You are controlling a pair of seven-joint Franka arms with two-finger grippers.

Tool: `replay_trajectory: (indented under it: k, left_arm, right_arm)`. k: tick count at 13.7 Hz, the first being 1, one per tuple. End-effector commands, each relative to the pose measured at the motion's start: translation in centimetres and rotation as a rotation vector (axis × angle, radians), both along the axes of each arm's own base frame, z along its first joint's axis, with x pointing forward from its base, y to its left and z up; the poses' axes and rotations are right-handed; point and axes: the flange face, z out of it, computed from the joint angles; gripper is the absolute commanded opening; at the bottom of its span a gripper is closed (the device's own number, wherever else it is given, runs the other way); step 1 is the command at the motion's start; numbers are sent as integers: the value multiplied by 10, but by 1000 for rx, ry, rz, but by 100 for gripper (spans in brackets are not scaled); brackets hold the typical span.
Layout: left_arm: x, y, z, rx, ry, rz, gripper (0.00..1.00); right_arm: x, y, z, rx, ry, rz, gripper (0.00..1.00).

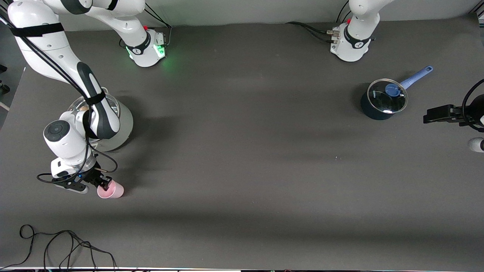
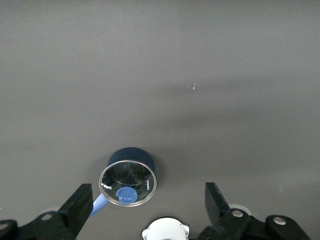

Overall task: Transfer pink cup from left to right arm
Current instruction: 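Lower the pink cup onto the table with the right gripper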

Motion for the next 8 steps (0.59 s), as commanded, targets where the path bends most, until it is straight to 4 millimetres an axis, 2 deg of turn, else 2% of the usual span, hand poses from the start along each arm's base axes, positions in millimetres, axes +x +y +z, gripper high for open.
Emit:
replay_trajectory:
  k: [1, 6, 8]
  left_arm:
    - [-4, -12, 0, 71, 17, 12, 100]
    - [-14, -29, 3, 134, 11, 48, 100]
    - [-20, -19, 2, 100, -1, 76, 100]
  right_arm:
    - [3, -3, 3, -9, -10, 17, 94]
    - [2, -10, 7, -13, 5, 11, 99]
    - [7, -21, 21, -38, 56, 42, 99]
